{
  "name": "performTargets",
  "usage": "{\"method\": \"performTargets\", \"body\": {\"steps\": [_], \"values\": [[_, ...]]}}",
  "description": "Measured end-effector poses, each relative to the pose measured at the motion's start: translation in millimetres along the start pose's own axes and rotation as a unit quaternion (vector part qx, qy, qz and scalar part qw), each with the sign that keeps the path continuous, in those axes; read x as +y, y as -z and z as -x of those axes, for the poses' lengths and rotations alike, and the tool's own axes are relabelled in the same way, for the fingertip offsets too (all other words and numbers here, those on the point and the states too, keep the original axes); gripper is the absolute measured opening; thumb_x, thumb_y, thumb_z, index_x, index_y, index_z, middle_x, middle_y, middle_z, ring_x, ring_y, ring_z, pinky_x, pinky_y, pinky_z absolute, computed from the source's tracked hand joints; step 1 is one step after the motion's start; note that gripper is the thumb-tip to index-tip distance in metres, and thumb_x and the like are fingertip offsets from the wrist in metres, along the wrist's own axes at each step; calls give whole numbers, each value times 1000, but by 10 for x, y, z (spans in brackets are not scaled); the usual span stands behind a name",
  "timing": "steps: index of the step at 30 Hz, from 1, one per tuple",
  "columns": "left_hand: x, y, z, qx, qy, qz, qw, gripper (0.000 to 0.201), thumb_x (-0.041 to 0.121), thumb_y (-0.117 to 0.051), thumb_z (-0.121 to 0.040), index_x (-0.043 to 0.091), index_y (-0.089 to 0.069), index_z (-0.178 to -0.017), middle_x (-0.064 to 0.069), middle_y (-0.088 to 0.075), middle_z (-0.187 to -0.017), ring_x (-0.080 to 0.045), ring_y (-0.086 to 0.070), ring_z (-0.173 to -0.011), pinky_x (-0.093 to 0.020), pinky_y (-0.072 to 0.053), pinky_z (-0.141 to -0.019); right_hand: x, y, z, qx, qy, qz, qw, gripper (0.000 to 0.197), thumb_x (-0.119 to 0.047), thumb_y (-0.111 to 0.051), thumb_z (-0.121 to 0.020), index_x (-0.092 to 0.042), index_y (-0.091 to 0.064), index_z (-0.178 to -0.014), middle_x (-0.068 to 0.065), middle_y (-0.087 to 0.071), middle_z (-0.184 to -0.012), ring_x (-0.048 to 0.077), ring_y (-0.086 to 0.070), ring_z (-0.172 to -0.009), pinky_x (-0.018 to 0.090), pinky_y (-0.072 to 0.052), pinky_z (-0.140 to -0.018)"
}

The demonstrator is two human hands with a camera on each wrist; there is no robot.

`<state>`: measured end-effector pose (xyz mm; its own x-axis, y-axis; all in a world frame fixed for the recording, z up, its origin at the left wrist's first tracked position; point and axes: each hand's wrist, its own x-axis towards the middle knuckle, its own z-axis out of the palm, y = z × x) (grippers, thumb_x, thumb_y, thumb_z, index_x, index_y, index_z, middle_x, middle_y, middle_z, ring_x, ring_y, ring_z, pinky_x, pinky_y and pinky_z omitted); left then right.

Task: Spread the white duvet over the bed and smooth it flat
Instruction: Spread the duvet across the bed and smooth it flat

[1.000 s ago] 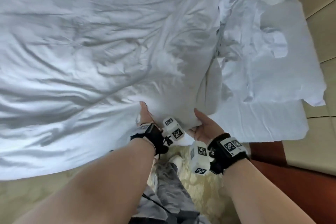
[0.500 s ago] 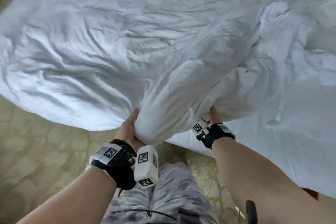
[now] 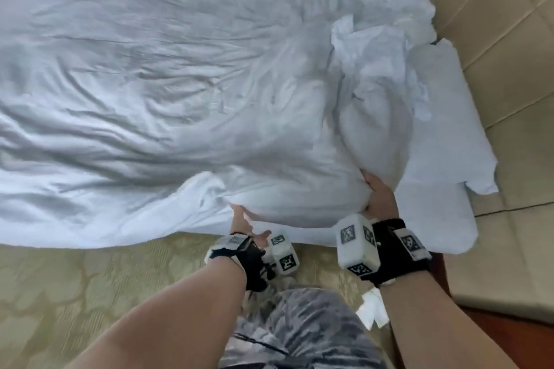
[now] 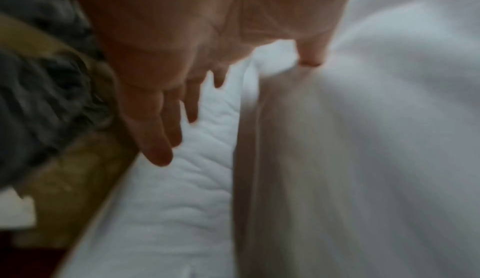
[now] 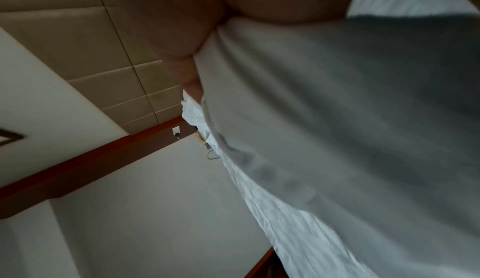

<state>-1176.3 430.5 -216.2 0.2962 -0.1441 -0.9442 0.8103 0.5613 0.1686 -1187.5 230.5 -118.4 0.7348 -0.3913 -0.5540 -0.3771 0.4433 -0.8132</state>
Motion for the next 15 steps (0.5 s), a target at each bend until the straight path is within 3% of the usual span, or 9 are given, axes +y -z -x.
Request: {"method": "performTargets", "body": {"steps": [1,3,5,6,7,9,10,13,15], "values": [[-31,-63,24,-29,-7,52,998,65,64,-37,-89,16,-47,-131,-13,-42,-142,-36,-44,-130,-49,-45,-96,-38,26,46,1,10,-18,1000,42,-8,-43,-96,-17,-68,-64,-11,-64,-43,10,-62,-50,14,-45,-35],[-7,-208,119,-48,-75,91,992,66,65,-31,-91,17,-47,-133,-12,-54,-134,-30,-53,-126,-41,-49,-94,-71,105,19,-13,-8,-51,999,24,-13,-45,-95,-8,-60,-78,-6,-65,-46,14,-63,-45,15,-43,-32],[53,-348,203,-29,-125,125,984,47,62,-34,-92,21,-58,-97,-2,-67,-84,-21,-67,-77,-26,-57,-64,-53,270,-84,-71,-47,-89,992,17,-19,-52,-91,-5,-61,-95,0,-70,-61,14,-66,-50,17,-49,-41],[87,-394,252,-18,-136,134,981,47,62,-37,-91,18,-54,-88,-3,-59,-67,-22,-60,-59,-25,-55,-52,-41,361,-136,-103,-65,-111,986,24,-22,-62,-83,-7,-63,-101,2,-70,-73,15,-67,-58,18,-52,-50],[82,-418,287,-11,-146,123,982,49,62,-38,-91,15,-53,-89,-7,-56,-60,-25,-57,-52,-28,-53,-50,-34,456,-179,-127,-89,-126,980,36,-25,-74,-70,-9,-66,-101,2,-67,-81,15,-65,-66,20,-50,-58],[-53,-456,424,-3,-163,109,981,51,59,-42,-91,9,-54,-87,-13,-63,-58,-25,-63,-49,-35,-47,-56,-9,687,-340,-150,-136,-145,969,58,-27,-88,-46,-11,-68,-97,3,-65,-89,15,-62,-76,23,-46,-70],[-166,-457,493,17,-165,104,981,51,56,-46,-90,6,-56,-87,-14,-66,-60,-25,-65,-49,-35,-44,-57,-14,794,-406,-147,-150,-135,968,62,-27,-89,-44,-13,-66,-99,3,-66,-90,16,-64,-78,26,-51,-71],[-505,-418,599,37,-216,147,964,36,45,-48,-92,11,-62,-92,-8,-71,-56,-20,-68,-45,-31,-48,-57,-100,959,-599,-101,-174,-98,975,34,-35,-71,-74,-15,-62,-100,3,-64,-96,21,-62,-90,38,-53,-81],[-671,-337,628,34,-235,159,958,33,37,-42,-95,13,-65,-93,-4,-73,-59,-17,-70,-47,-21,-53,-50,-161,980,-739,-80,-187,-97,974,33,-45,-56,-87,-13,-63,-94,7,-64,-95,25,-63,-86,37,-54,-77]]}}
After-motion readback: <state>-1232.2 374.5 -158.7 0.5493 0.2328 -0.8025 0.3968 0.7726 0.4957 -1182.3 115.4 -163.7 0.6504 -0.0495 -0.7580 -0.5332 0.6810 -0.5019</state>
